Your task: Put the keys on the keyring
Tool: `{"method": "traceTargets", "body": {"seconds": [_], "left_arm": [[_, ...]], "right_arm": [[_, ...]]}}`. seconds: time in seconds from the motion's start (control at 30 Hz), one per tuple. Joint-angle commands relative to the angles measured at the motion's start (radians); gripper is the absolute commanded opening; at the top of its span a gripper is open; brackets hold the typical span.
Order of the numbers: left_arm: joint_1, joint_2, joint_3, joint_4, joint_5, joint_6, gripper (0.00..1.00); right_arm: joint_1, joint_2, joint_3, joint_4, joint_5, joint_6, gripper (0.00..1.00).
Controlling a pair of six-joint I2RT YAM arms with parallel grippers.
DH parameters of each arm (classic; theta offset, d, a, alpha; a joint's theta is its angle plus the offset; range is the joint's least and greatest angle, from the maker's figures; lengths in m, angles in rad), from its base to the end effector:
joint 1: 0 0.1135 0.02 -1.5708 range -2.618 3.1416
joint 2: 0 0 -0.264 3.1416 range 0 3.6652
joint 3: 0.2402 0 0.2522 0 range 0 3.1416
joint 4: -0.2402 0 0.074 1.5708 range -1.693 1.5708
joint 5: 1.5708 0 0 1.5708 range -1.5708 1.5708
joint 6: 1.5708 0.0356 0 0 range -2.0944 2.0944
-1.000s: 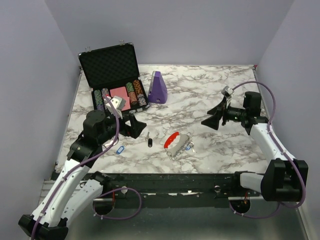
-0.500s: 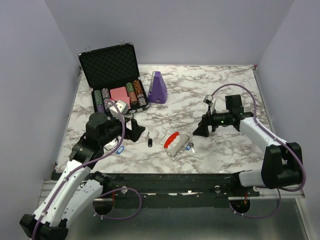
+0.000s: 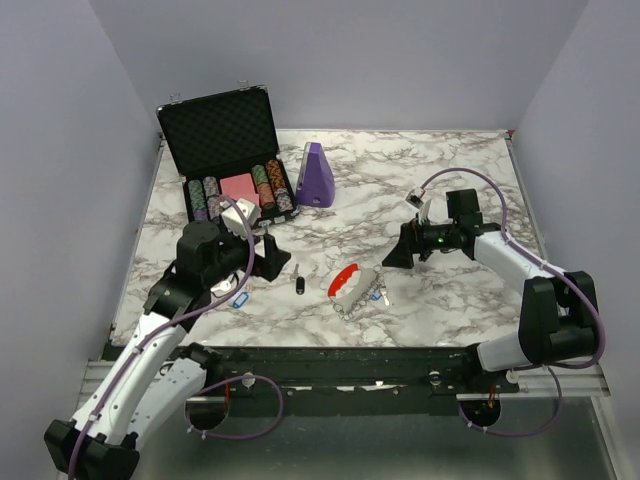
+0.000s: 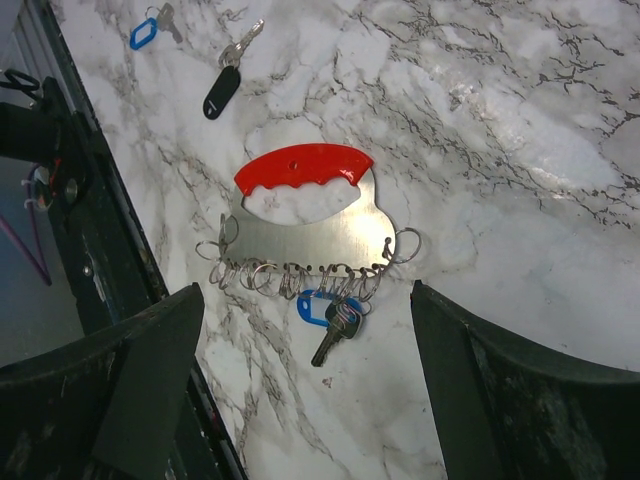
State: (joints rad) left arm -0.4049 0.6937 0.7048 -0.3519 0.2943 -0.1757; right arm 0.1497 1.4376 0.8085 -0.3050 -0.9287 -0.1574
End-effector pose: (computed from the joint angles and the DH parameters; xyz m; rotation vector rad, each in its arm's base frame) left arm 0.1459 -0.0738 0.3089 0.4244 1.9073 -0.6689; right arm 0.2677 0.0692 0.2029 -0.7191 2.1910 1.1367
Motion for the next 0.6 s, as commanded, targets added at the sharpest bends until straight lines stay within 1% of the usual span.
{"method": "traceTargets", "body": {"seconds": [0.0, 0.1, 0.17, 0.23, 0.3, 0.4, 0.57], "left_arm": [[0.012, 0.065, 0.001, 0.045, 0.081, -0.122, 0.99], [0.012, 0.125, -0.025, 0.088, 0.097, -0.278, 0.98], [0.003, 0.179, -0.039, 0.105, 0.097, -0.362, 0.93], [-0.026, 0.236, -0.042, 0.105, 0.056, -0.395, 0.88], [-0.054, 0.308, -0.021, 0.067, 0.000, -0.406, 0.85], [-0.097, 0.426, 0.044, 0.012, -0.047, -0.371, 0.77], [-0.137, 0.584, 0.136, -0.059, -0.081, -0.300, 0.66]], "right_arm": [[0.005, 0.007, 0.003, 0.023, 0.021, 0.007, 0.91], [0.004, 0.001, 0.001, 0.026, 0.033, 0.004, 0.91], [0.005, -0.005, 0.000, 0.026, 0.040, -0.002, 0.91], [0.005, -0.008, 0.000, 0.026, 0.039, -0.010, 0.91], [0.005, -0.009, 0.001, 0.026, 0.036, -0.016, 0.91], [0.005, -0.016, 0.001, 0.023, 0.033, -0.024, 0.91], [0.005, -0.025, 0.006, 0.009, 0.025, -0.048, 0.91]]}}
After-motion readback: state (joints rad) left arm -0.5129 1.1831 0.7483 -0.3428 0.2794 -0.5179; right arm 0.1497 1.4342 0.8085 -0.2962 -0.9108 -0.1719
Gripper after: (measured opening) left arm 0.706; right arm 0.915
